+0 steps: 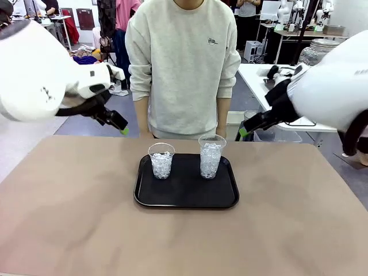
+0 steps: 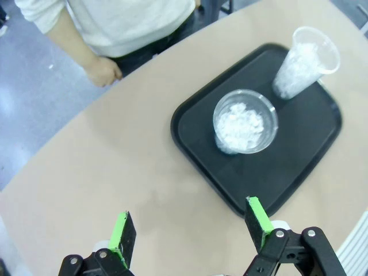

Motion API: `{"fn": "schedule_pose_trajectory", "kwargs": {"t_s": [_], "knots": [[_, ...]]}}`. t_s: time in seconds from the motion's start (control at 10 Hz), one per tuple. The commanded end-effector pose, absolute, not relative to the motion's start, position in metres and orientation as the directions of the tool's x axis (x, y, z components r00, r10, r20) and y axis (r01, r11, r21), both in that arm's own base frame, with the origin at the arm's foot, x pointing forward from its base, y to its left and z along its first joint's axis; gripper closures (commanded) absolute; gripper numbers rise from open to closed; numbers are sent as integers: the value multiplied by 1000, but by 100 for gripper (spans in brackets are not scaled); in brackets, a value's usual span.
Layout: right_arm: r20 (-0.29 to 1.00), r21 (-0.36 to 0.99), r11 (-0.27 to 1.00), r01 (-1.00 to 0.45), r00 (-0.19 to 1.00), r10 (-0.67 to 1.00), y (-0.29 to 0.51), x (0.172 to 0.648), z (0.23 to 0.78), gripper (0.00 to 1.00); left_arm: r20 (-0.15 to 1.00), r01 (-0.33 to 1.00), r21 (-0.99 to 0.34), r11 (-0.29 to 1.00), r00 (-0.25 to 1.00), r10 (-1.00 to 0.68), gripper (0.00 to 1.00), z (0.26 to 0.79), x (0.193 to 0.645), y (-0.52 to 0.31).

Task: Pour the drink into the iced cup.
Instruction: Pick up the iced cup indicated by the human and present it to them.

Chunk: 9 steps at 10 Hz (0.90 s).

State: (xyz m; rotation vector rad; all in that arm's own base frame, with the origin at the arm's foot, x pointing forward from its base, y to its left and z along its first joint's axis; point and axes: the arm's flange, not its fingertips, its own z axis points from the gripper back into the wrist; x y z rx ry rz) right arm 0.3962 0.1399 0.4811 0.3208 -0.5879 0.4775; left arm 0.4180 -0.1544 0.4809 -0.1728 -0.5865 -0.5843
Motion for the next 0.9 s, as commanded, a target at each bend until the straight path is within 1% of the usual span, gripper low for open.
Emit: {"fn": "schedule_pose_trajectory", "kwargs": {"t_s": [0.0, 0.3, 0.5, 0.6, 0.7, 0.8], "knots": [[590, 314, 810, -496, 770, 242, 116, 402, 496, 0, 568, 565, -152, 811, 721, -396, 0, 502, 427, -132], [552, 520, 755, -400, 832, 60, 82, 405, 514, 0, 493, 479, -371, 796, 828, -268, 0, 519, 442, -99], [524, 577, 729, -367, 851, 13, 71, 409, 514, 0, 431, 442, -428, 788, 866, -251, 0, 516, 452, -90], [516, 580, 735, -351, 856, 1, 71, 411, 515, 0, 417, 432, -430, 793, 874, -249, 0, 514, 457, -88], [534, 534, 762, -367, 845, 33, 76, 408, 517, 0, 435, 459, -393, 796, 856, -279, 0, 515, 455, -89], [509, 578, 744, -335, 861, -8, 69, 402, 516, 0, 425, 424, -425, 800, 874, -238, 0, 513, 446, -85]]}}
